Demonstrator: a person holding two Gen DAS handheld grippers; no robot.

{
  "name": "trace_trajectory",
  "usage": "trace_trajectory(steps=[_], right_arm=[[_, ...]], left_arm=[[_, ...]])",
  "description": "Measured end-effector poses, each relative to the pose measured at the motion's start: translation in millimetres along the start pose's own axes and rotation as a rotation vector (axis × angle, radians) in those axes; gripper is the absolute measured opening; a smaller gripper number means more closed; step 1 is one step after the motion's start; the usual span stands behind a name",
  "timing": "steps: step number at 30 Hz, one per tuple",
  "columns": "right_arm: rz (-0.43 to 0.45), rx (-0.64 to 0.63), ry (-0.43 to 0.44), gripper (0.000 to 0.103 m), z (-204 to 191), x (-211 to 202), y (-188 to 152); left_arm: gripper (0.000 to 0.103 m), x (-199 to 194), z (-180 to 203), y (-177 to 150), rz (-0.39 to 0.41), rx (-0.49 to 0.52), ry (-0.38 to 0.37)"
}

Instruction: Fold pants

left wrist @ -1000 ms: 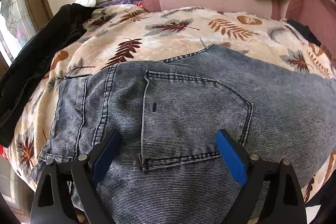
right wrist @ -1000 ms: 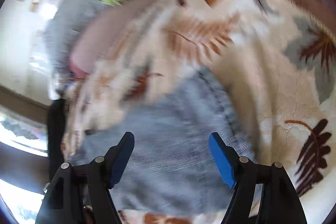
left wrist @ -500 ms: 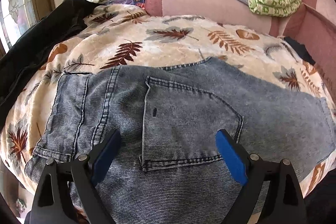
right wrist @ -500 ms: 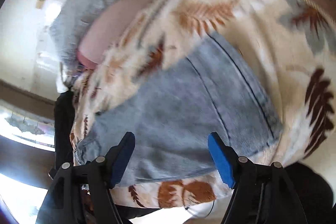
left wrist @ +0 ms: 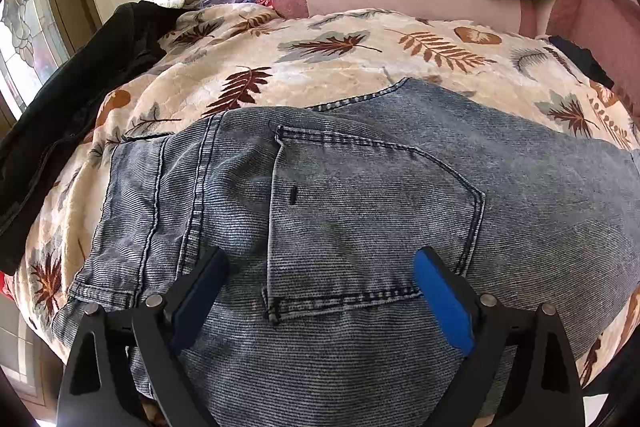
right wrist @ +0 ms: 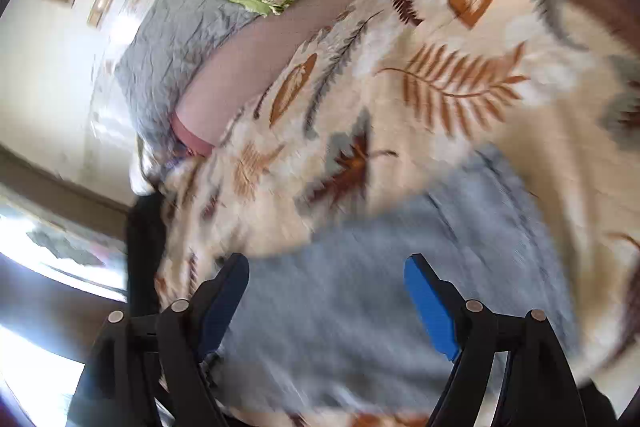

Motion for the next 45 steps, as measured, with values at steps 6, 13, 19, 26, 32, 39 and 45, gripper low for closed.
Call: trace_trajectory(steps=[6, 13, 19, 26, 32, 39, 45], right_arm=[[-0.024, 0.09, -0.031, 0.081, 31, 33, 18], [0.083, 0.029, -0.009, 0.081, 37, -62, -46], [0.083, 0.235, 0.11, 0.081, 98, -92, -90], [0.115, 0.392, 0.159, 0.082, 146, -74, -79], [0.121, 0.445, 0.169, 0.081, 158, -68, -67], [0.153, 0.376, 0.051, 0.034, 156, -66, -58], [0.139, 0.361, 0.036, 0.035, 161, -64, -57]], left_arm=[[0.095, -3, -1, 0, 0.014, -0.001, 0.001], [0.095, -45, 13, 18, 0.19, 0.001, -0.088], [0.095, -59, 82, 59, 0.21, 0.059, -0.327], [0.095, -38, 161, 93, 0.097, 0.053, -0.486], [0.095, -12, 184, 100, 0.006, 0.01, -0.45], [0.094, 17, 216, 89, -0.138, 0.16, -0.28], [0.095, -2, 208, 92, -0.056, 0.147, -0.214]])
Point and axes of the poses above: each gripper's, at about its wrist camera, not at the fingertips, and x roughly the way its jaws point, z to its right, y to its top, the point moved 2 cm from there along x, roughly the way its jaws point, and after that the axes turned 11 degrees about x, right-handed, at the moved point
